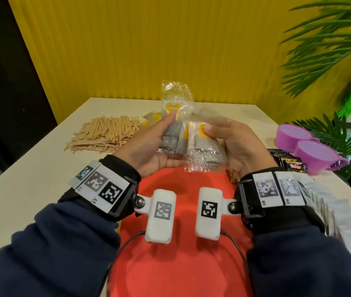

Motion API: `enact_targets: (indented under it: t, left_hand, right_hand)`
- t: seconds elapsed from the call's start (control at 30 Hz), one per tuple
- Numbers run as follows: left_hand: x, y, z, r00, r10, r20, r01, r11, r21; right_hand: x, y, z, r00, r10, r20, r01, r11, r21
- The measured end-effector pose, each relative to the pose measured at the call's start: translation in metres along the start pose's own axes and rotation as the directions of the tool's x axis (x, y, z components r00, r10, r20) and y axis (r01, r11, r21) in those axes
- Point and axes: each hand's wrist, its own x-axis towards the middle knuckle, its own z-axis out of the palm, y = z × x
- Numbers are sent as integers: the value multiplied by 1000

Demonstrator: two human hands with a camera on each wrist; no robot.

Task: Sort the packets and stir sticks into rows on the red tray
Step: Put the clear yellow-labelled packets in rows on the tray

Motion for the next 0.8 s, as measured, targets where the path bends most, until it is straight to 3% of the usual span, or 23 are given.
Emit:
enact_targets:
  t: [0.27, 0.47, 0.63, 0.8]
  left_hand:
    - [2, 2, -8, 987, 87, -137, -80, 995, 54]
    - [1, -2, -9, 990, 133, -53, -125, 983, 132]
    - [-1, 2, -5, 993, 67, -94, -60, 995, 77]
    - [-4, -2, -3, 996, -84, 6, 78, 956, 283]
  right_hand:
    - [2, -3, -3, 998, -18, -57, 21, 999, 49]
    - [5, 4, 1, 999, -12, -43, 9, 998, -68]
    - [8, 7, -1, 995, -12, -95, 1, 993, -120]
    - [9, 14, 2, 991, -65, -120, 45, 985, -164]
